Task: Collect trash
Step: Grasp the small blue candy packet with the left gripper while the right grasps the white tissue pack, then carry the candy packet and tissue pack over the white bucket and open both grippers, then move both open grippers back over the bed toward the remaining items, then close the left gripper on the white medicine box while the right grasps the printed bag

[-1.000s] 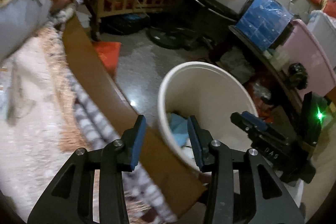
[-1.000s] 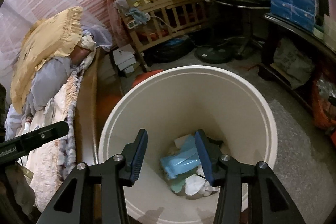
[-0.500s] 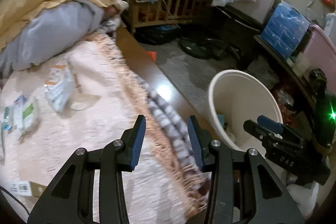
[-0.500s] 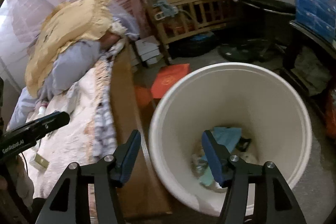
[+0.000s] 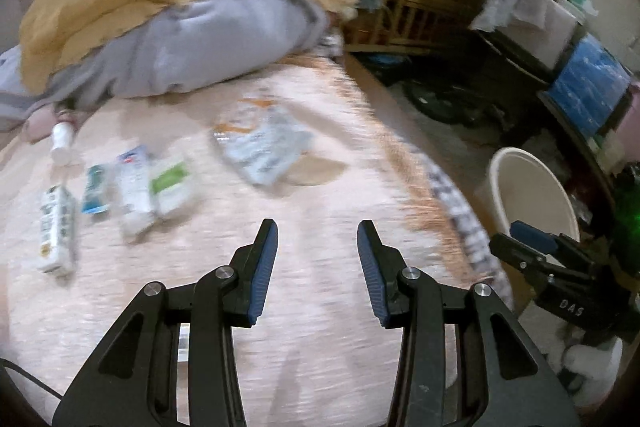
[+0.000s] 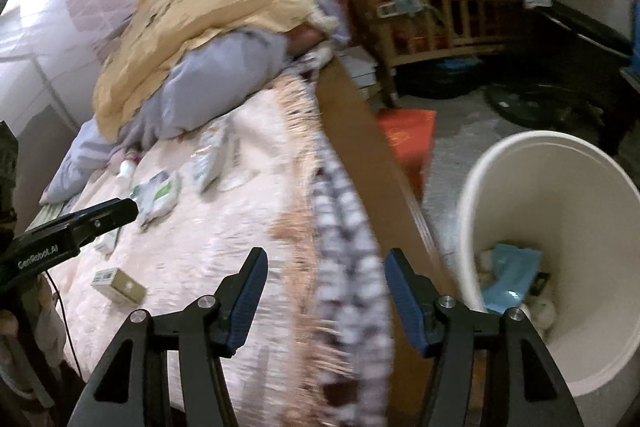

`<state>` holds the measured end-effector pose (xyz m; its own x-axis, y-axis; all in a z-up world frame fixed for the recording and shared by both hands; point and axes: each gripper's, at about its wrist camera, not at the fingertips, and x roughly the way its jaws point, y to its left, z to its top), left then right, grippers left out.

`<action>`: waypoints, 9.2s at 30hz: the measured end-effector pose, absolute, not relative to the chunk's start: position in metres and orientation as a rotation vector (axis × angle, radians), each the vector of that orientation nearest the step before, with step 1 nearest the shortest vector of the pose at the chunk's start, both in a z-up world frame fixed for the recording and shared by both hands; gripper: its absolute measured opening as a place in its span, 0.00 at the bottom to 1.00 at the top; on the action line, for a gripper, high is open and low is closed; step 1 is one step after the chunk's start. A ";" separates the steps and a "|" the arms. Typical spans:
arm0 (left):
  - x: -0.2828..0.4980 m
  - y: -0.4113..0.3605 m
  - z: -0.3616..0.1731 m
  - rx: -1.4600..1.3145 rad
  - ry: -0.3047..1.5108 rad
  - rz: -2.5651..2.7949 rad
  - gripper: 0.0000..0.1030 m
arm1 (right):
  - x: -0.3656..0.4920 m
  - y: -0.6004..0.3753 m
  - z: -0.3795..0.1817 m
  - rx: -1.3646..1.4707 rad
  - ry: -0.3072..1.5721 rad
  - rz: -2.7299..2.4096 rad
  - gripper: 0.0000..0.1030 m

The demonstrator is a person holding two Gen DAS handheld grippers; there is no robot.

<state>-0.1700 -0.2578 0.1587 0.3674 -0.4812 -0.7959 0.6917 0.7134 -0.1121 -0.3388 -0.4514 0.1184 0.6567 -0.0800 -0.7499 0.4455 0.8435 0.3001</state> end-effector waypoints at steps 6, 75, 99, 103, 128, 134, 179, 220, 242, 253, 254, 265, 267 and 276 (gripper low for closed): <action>-0.120 -0.196 0.156 0.221 0.935 -0.642 0.38 | -0.290 -0.411 0.118 0.458 0.845 -0.188 0.58; -0.092 -0.157 0.157 0.142 0.907 -0.692 0.27 | -0.217 -0.327 0.128 0.239 0.860 -0.009 0.45; -0.254 -0.351 0.159 0.410 0.826 -1.046 0.27 | -0.396 -0.482 0.139 0.379 0.809 -0.408 0.45; -0.269 -0.377 0.154 0.433 0.838 -1.081 0.27 | -0.416 -0.505 0.131 0.417 0.811 -0.455 0.45; -0.300 -0.473 0.117 0.401 0.966 -1.215 0.27 | -0.476 -0.578 0.088 0.579 0.806 -0.620 0.45; -0.299 -0.483 0.113 0.365 0.988 -1.238 0.27 | -0.479 -0.584 0.083 0.593 0.807 -0.631 0.46; -0.282 -0.423 0.126 0.375 0.813 -1.028 0.46 | -0.471 -0.574 0.092 0.524 0.737 -0.642 0.64; -0.148 -0.084 0.062 0.323 1.078 -0.506 0.46 | -0.298 -0.373 0.115 0.283 0.823 -0.162 0.69; -0.081 -0.174 0.095 0.015 1.078 -0.752 0.56 | -0.273 -0.371 0.099 0.296 0.868 -0.162 0.70; -0.100 -0.214 0.068 0.114 1.085 -0.714 0.58 | -0.239 -0.380 0.118 0.268 0.851 -0.169 0.71; -0.098 -0.214 0.068 0.125 1.083 -0.700 0.57 | -0.233 -0.381 0.121 0.266 0.851 -0.166 0.73; -0.078 -0.184 0.063 0.087 1.111 -0.677 0.52 | -0.116 -0.378 0.119 0.178 0.920 -0.168 0.85; -0.080 -0.184 0.059 0.096 1.134 -0.680 0.52 | -0.094 -0.375 0.113 0.134 0.946 -0.182 0.85; -0.087 -0.189 0.050 0.123 1.146 -0.702 0.53 | -0.037 -0.360 0.066 0.015 1.089 -0.191 0.85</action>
<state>-0.0868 -0.1894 0.0495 0.2262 -0.4469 -0.8655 0.5678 0.7825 -0.2556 -0.0370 -0.3604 0.0655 0.4487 -0.1474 -0.8814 0.1622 0.9834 -0.0818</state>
